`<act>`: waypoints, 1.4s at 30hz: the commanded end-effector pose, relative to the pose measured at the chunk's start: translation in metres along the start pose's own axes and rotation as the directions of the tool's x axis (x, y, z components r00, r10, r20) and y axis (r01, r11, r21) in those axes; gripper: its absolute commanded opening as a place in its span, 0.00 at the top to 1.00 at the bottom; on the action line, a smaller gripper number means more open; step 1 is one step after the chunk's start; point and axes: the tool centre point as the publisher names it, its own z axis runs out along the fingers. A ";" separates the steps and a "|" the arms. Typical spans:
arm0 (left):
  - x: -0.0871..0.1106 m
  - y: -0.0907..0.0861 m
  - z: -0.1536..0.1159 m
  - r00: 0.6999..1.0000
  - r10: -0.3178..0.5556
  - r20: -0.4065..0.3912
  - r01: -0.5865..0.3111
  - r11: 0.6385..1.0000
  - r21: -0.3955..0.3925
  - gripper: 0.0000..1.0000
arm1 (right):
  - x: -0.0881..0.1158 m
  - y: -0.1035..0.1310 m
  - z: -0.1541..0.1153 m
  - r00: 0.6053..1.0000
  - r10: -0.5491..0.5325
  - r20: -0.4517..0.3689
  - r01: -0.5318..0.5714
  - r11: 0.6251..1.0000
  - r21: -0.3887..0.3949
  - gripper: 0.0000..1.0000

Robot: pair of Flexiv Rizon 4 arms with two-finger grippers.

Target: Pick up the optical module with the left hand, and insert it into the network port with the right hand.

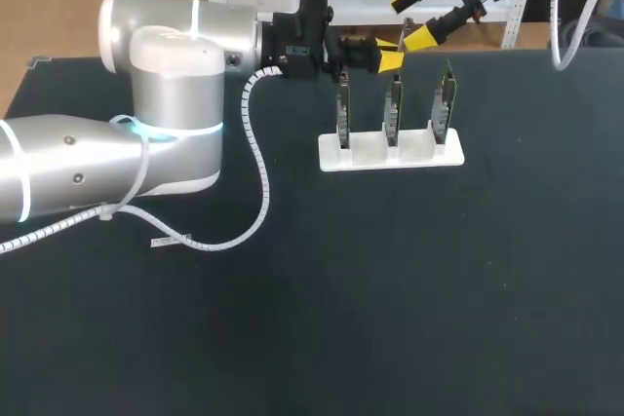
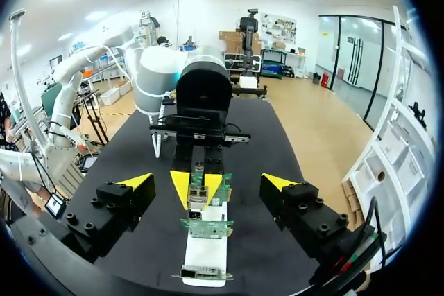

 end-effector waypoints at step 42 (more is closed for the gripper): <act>0.000 0.001 0.000 1.000 0.001 0.001 -0.001 1.000 0.001 1.00 | 0.001 0.016 -0.006 1.000 0.016 0.013 -0.016 0.999 0.034 0.00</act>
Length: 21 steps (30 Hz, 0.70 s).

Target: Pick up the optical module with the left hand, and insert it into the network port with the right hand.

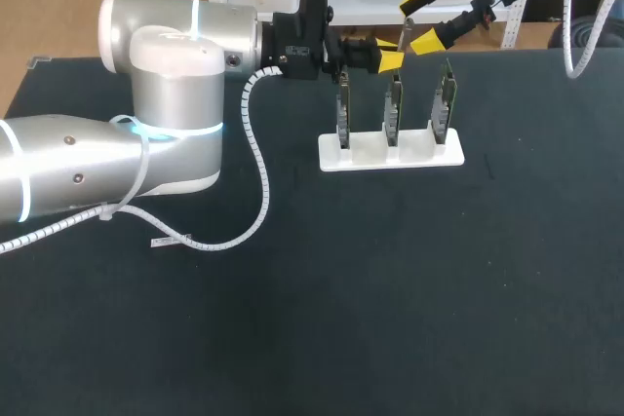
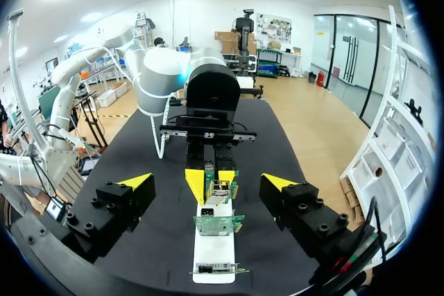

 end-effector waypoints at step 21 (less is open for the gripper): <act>0.000 0.001 0.000 1.000 0.001 0.001 -0.001 1.000 0.001 1.00 | -0.001 -0.005 0.004 1.000 -0.007 -0.008 0.007 1.000 0.007 0.00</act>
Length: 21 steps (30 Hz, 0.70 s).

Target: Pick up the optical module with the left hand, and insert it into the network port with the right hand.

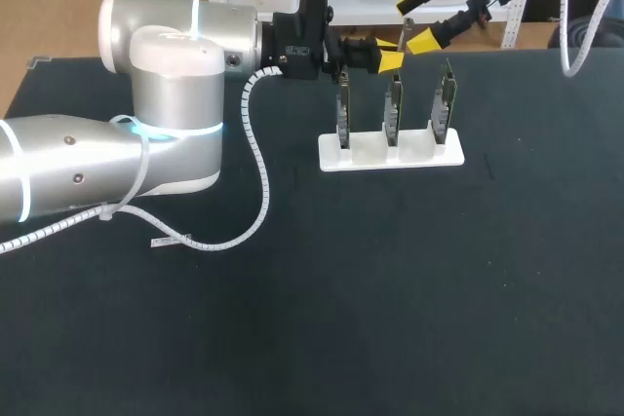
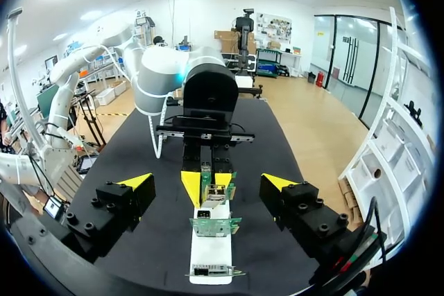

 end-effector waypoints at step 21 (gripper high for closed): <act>0.000 0.001 0.000 1.000 0.001 0.001 -0.001 1.000 0.001 1.00 | 0.001 -0.003 0.002 1.000 0.001 0.001 -0.001 1.000 0.000 1.00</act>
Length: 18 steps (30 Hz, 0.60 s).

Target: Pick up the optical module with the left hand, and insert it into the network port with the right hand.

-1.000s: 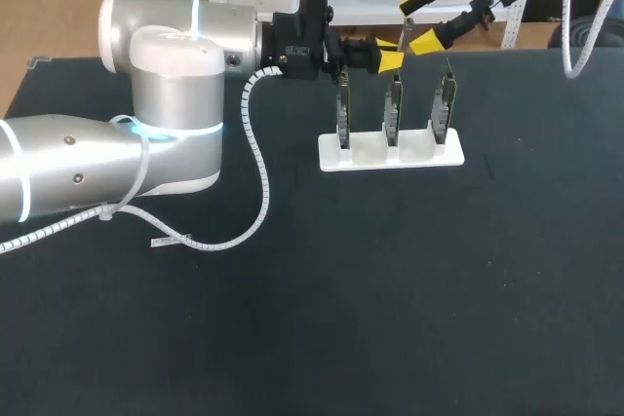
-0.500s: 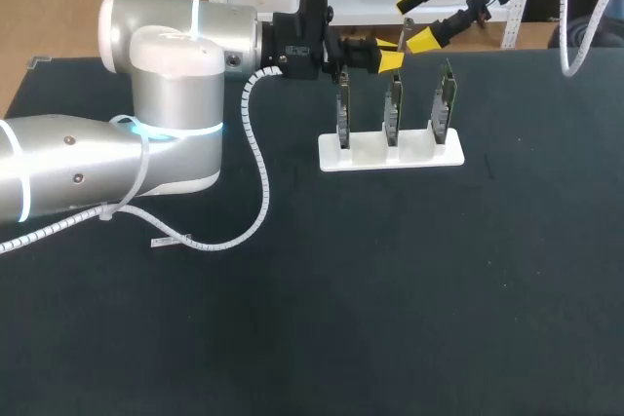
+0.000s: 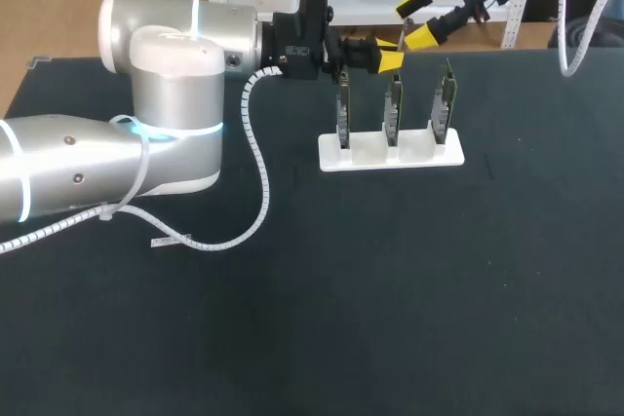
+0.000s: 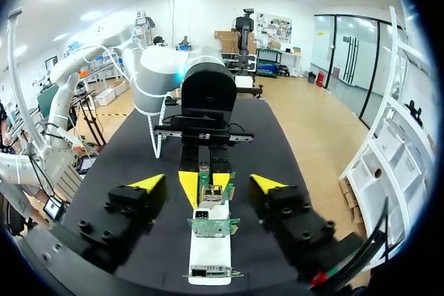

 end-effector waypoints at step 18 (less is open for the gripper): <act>0.000 0.001 0.000 1.000 0.001 0.001 -0.001 1.000 0.001 0.00 | 0.001 -0.001 0.000 1.000 -0.006 0.000 0.006 1.000 -0.002 1.00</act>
